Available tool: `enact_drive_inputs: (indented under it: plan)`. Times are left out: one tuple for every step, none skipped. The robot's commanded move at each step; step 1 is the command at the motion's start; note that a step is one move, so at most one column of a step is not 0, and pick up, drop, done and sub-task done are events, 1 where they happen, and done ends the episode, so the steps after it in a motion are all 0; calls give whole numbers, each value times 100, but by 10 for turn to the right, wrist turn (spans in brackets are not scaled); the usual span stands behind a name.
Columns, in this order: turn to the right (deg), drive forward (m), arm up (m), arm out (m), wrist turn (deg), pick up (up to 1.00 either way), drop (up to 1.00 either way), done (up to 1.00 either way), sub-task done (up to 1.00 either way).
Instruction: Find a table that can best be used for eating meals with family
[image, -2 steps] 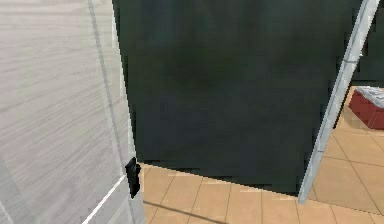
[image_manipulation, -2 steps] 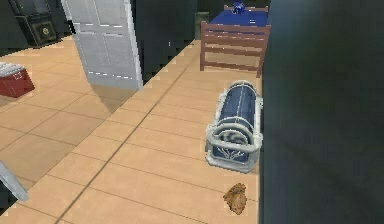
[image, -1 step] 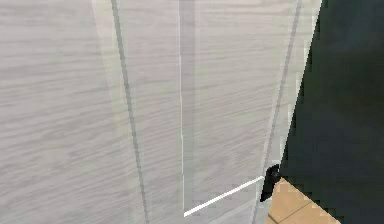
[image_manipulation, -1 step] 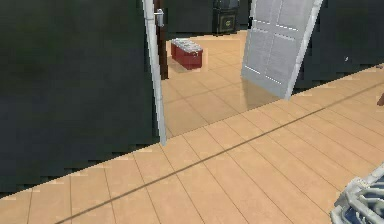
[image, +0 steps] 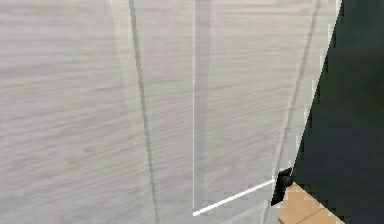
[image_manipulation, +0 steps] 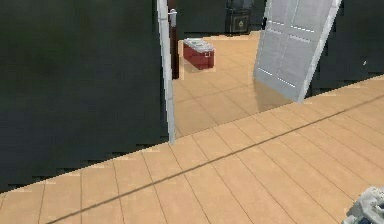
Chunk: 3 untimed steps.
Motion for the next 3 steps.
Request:
enact_drive_inputs:
  plan:
    - [30,0,0,0,0,0,0,0,0]
    - [-450,0,0,0,0,0,0,0,0]
    - [450,0,0,0,0,0,0,0,0]
